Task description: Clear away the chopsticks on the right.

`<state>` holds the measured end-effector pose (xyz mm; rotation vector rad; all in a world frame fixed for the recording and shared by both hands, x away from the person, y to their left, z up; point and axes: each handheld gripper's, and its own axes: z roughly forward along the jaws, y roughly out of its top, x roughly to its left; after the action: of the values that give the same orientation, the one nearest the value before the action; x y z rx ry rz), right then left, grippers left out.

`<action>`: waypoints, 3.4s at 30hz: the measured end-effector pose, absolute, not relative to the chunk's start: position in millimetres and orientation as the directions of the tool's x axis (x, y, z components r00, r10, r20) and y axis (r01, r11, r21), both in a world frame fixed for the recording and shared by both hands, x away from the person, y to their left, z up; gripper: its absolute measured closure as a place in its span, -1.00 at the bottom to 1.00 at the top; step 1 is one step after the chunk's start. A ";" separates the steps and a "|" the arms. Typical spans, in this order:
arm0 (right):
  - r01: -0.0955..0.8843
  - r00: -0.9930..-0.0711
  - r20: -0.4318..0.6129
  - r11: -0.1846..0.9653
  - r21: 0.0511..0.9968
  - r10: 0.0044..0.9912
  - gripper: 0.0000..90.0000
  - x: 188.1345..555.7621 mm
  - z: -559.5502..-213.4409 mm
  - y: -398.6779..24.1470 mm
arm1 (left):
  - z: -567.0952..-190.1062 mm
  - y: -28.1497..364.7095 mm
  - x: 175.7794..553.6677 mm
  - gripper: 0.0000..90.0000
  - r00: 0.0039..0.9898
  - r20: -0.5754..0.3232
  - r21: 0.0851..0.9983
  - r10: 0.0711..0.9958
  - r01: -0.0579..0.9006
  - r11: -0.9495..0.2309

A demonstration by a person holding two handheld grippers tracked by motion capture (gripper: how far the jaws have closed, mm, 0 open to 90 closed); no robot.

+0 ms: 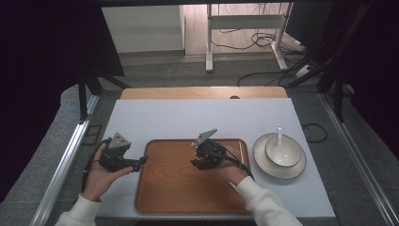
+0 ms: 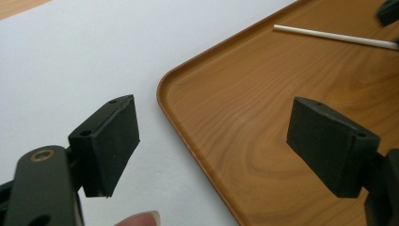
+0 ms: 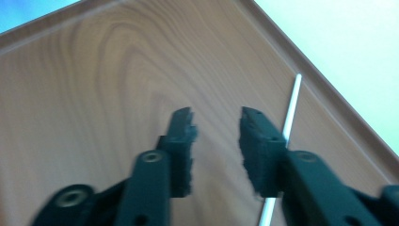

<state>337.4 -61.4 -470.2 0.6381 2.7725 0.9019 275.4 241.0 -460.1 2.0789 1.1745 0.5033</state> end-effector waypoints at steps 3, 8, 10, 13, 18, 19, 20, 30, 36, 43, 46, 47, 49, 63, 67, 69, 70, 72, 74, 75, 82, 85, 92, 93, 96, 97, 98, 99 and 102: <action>0.353 -0.898 -0.010 0.734 0.581 0.440 0.72 342.4 -474.7 -57.6 | -460.7 240.3 275.3 -0.63 0.514 -0.002 0.724 0.858 0.593 -0.354; 0.350 -0.905 -0.009 0.754 0.556 0.426 1.00 352.6 -484.0 -56.2 | -463.8 236.9 274.0 -0.62 0.491 -0.007 0.728 0.871 0.600 -0.332; 0.349 -0.908 -0.003 0.758 0.551 0.420 1.00 353.9 -484.5 -57.9 | -467.7 235.5 274.3 -0.62 0.483 -0.009 0.721 0.875 0.610 -0.329; 0.344 -0.912 0.000 0.763 0.547 0.411 1.00 354.6 -484.4 -60.4 | -468.8 232.8 272.9 -0.61 0.477 -0.010 0.731 0.879 0.603 -0.319; 0.371 -0.901 0.011 0.757 0.538 0.434 1.00 362.1 -488.0 -69.5 | -464.8 225.0 271.5 -0.61 0.485 -0.027 0.740 0.874 0.597 -0.309; 0.380 -0.897 0.015 0.753 0.537 0.442 1.00 363.8 -489.0 -70.6 | -465.3 224.7 271.1 -0.61 0.483 -0.033 0.739 0.875 0.601 -0.304; 0.385 -0.894 0.015 0.750 0.537 0.448 1.00 365.4 -490.1 -71.4 | -466.1 224.6 270.4 -0.61 0.482 -0.038 0.737 0.875 0.605 -0.302; 0.419 -0.871 0.016 0.726 0.545 0.490 1.00 375.6 -494.8 -72.2 | -468.7 227.6 269.2 -0.61 0.490 -0.032 0.735 0.871 0.602 -0.312; 0.431 -0.863 0.020 0.715 0.550 0.505 1.00 380.3 -498.8 -68.0 | -471.0 225.7 270.1 -0.61 0.502 -0.027 0.731 0.864 0.599 -0.325; 0.426 -0.860 0.001 0.719 0.548 0.510 1.00 385.8 -506.4 -56.3 | -469.0 229.9 266.7 -0.61 0.495 -0.025 0.740 0.869 0.593 -0.317; 0.435 -0.853 -0.010 0.723 0.537 0.521 1.00 387.3 -509.4 -55.1 | -468.8 233.5 265.7 -0.61 0.488 -0.023 0.743 0.872 0.592 -0.312; 0.445 -0.845 -0.015 0.720 0.533 0.534 1.00 388.9 -509.5 -57.2 | -469.2 234.8 265.7 -0.61 0.486 -0.023 0.743 0.874 0.593 -0.310; 0.456 -0.836 -0.019 0.714 0.531 0.548 1.00 390.0 -508.1 -61.2 | -468.7 238.2 266.2 -0.61 0.478 -0.025 0.744 0.878 0.595 -0.303; 0.487 -0.804 -0.047 0.701 0.521 0.593 1.00 392.3 -504.0 -80.3 | -466.9 235.4 271.3 -0.61 0.488 -0.015 0.747 0.873 0.586 -0.315; 0.478 -0.807 -0.066 0.714 0.512 0.587 1.00 391.8 -505.3 -77.5 | -466.3 237.2 269.6 -0.61 0.482 -0.015 0.747 0.876 0.588 -0.311; 0.486 -0.801 -0.068 0.713 0.506 0.595 1.00 393.2 -506.4 -78.8 | -466.5 238.6 268.1 -0.61 0.479 -0.016 0.747 0.878 0.589 -0.308; 0.486 -0.801 -0.068 0.713 0.506 0.595 1.00 393.2 -506.4 -78.8 | -466.5 238.6 268.1 -0.61 0.479 -0.016 0.747 0.878 0.589 -0.308; 0.493 -0.794 -0.075 0.712 0.500 0.603 1.00 393.8 -505.3 -82.8 | -467.0 239.4 267.4 -0.61 0.476 -0.016 0.745 0.879 0.592 -0.307; 0.499 -0.788 -0.081 0.711 0.496 0.610 1.00 394.0 -505.1 -86.2 | -466.9 239.7 267.5 -0.61 0.474 -0.015 0.745 0.880 0.592 -0.306; 0.502 -0.784 -0.085 0.708 0.496 0.616 1.00 393.7 -504.8 -87.9 | -466.9 239.7 267.5 -0.61 0.474 -0.015 0.745 0.880 0.592 -0.306; 0.525 -0.765 -0.086 0.695 0.491 0.639 1.00 393.4 -502.6 -100.9 | -467.0 236.2 268.7 -0.61 0.485 -0.013 0.745 0.875 0.588 -0.314; 0.536 -0.755 -0.087 0.689 0.488 0.650 1.00 391.5 -503.4 -106.3 | -467.4 235.6 269.1 -0.61 0.485 -0.012 0.744 0.875 0.589 -0.316; 0.550 -0.737 -0.101 0.680 0.486 0.668 1.00 388.2 -502.7 -116.4 | -465.0 232.2 268.6 -0.61 0.488 -0.011 0.747 0.873 0.584 -0.317; 0.554 -0.732 -0.105 0.678 0.484 0.673 1.00 387.9 -502.8 -118.0 | -464.9 232.0 268.6 -0.61 0.489 -0.011 0.747 0.872 0.584 -0.318; 0.561 -0.722 -0.110 0.671 0.484 0.683 1.00 387.3 -502.6 -121.4 | -465.3 231.8 268.6 -0.61 0.491 -0.011 0.747 0.871 0.583 -0.319; 0.563 -0.718 -0.113 0.669 0.484 0.686 1.00 387.2 -502.2 -123.2 | -465.5 231.8 268.6 -0.61 0.491 -0.011 0.747 0.871 0.583 -0.319; 0.570 -0.709 -0.115 0.662 0.486 0.695 1.00 387.1 -501.5 -126.6 | -465.8 232.0 268.7 -0.61 0.490 -0.011 0.746 0.872 0.585 -0.320; 0.573 -0.707 -0.117 0.662 0.483 0.697 1.00 387.3 -501.2 -128.2 | -465.8 232.0 268.7 -0.61 0.490 -0.011 0.746 0.872 0.585 -0.320; 0.581 -0.697 -0.123 0.657 0.481 0.706 1.00 386.3 -502.2 -131.4 | -466.1 232.6 268.8 -0.61 0.489 -0.011 0.745 0.872 0.586 -0.319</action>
<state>386.3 -131.4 -502.2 1.0296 2.5767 0.5953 268.8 232.6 -466.1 2.0332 1.1980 0.5216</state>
